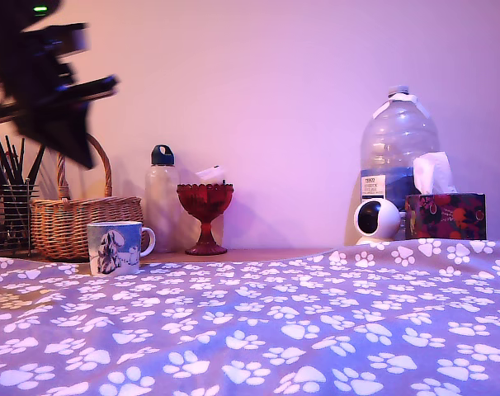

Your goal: Pick the coffee capsule and then drop it inside the coffee cup in front of you

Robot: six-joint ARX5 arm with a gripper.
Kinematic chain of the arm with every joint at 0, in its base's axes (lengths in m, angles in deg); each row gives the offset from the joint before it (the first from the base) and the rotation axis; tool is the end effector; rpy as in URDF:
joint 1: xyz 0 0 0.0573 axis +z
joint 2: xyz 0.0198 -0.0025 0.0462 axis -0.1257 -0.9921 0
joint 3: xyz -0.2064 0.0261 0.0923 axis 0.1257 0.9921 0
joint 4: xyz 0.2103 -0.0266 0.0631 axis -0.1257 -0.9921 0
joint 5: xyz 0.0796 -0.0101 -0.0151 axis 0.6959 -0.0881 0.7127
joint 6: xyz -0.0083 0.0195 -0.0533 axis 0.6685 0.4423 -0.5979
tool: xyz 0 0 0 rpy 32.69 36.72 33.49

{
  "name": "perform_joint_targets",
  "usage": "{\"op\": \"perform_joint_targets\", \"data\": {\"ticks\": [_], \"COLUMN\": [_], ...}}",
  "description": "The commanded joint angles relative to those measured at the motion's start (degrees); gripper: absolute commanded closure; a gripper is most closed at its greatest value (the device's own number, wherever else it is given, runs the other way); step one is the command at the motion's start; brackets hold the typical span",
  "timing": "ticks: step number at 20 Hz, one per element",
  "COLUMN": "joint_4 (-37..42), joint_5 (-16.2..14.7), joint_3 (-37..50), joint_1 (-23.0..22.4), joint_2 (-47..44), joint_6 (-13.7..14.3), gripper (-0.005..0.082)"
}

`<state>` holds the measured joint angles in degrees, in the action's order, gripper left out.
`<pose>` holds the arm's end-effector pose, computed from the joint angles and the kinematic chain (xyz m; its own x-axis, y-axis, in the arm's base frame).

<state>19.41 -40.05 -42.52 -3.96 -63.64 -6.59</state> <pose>0.2948 -0.0635 0.2395 0.6422 -0.2781 -0.7143 0.2784 0.9529 -0.1207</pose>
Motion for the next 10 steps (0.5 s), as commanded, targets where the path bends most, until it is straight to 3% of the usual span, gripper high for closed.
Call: {"op": "perform_joint_targets", "data": {"ticks": [1,10], "joint_4": [1.64,6.95], "joint_5": [0.00,-0.02], "joint_3": [4.11,21.46], "joint_1": [1.29,3.89], "joint_2": [2.99,17.42], "joint_6": [-0.57,-5.25], "gripper": [0.0784,0.0783]}}
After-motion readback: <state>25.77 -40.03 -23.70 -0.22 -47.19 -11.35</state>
